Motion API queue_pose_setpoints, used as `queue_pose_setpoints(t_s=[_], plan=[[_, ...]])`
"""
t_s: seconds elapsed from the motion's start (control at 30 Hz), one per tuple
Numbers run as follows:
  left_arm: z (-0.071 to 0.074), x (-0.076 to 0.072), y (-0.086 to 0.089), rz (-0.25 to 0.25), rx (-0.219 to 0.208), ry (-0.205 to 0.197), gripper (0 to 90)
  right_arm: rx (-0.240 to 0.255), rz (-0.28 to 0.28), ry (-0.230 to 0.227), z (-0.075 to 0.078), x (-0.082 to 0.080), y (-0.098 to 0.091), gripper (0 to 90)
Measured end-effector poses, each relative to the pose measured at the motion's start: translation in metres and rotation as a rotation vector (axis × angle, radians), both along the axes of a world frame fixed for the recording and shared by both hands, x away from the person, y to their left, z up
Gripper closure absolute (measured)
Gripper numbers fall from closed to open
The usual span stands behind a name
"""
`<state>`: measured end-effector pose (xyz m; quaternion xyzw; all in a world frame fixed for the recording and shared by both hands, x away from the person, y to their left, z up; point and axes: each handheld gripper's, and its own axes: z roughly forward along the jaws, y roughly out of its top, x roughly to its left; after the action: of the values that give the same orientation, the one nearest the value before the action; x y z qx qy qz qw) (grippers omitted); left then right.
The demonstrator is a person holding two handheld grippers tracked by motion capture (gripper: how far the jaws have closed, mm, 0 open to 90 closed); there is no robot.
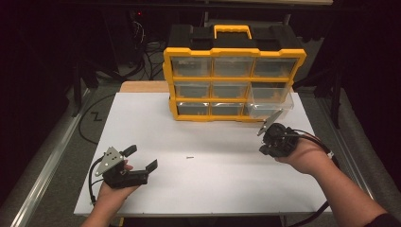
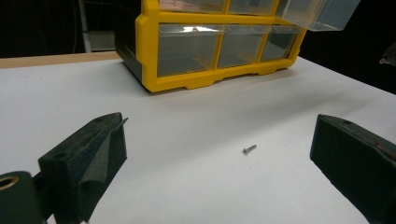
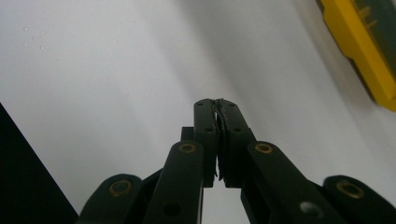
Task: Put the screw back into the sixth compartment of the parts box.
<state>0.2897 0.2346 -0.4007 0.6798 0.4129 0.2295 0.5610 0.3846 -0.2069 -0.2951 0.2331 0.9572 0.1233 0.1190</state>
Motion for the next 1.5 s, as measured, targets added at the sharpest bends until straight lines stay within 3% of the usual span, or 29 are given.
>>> queue_pose_setpoints(t_s=[0.4, 1.0, 1.5], plan=[[0.0, 0.0, 0.001, 0.003, -0.008, 0.003, 4.2, -0.011, 0.003, 0.0, 0.023, 0.005, 0.003, 89.8], [0.0, 0.0, 0.001, 0.001, -0.012, 0.0, 4.2, -0.01, -0.002, -0.034, 0.053, 0.013, 0.003, 89.8], [0.0, -0.001, 0.002, 0.002, -0.015, -0.003, 4.2, -0.011, -0.039, -0.075, 0.08, 0.037, 0.004, 89.8]])
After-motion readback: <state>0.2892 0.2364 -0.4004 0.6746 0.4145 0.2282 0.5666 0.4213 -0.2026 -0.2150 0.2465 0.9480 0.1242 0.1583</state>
